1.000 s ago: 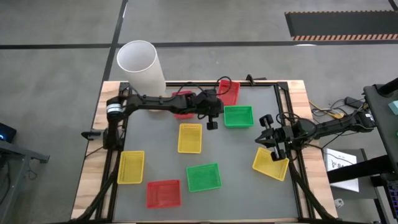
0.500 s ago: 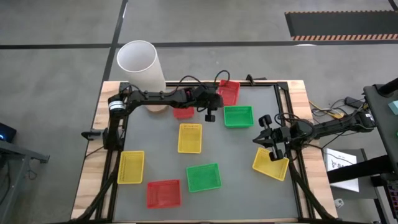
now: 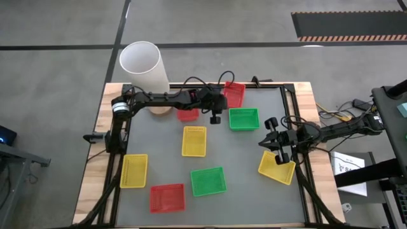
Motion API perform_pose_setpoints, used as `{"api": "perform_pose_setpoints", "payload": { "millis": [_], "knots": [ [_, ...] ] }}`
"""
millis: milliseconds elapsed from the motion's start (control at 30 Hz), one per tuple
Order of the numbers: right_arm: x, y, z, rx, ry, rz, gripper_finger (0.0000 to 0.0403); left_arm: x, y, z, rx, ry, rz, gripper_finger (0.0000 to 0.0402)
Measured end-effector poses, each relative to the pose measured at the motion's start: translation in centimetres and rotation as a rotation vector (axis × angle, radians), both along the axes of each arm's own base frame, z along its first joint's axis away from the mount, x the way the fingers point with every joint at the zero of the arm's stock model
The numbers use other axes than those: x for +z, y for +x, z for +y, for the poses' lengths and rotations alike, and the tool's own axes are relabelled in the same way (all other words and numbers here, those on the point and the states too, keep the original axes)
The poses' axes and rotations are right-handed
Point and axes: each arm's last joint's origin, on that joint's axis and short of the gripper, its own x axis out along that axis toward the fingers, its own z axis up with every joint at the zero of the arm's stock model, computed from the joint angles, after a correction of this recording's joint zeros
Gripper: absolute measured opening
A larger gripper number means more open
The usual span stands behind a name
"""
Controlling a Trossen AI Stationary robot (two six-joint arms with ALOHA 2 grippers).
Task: Stack baskets by color
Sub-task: Stack the top right red basket on the top left red basket
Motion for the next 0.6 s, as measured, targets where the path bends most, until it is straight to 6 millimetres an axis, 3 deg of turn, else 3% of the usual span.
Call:
{"api": "perform_pose_setpoints", "payload": {
  "millis": [600],
  "knots": [
    [0.0, 0.0, 0.0, 0.0, 0.0, 0.0, 0.0009, 1.7, -0.1, -0.4, 0.078, -0.115, -0.056, 0.0071]
  ]
}}
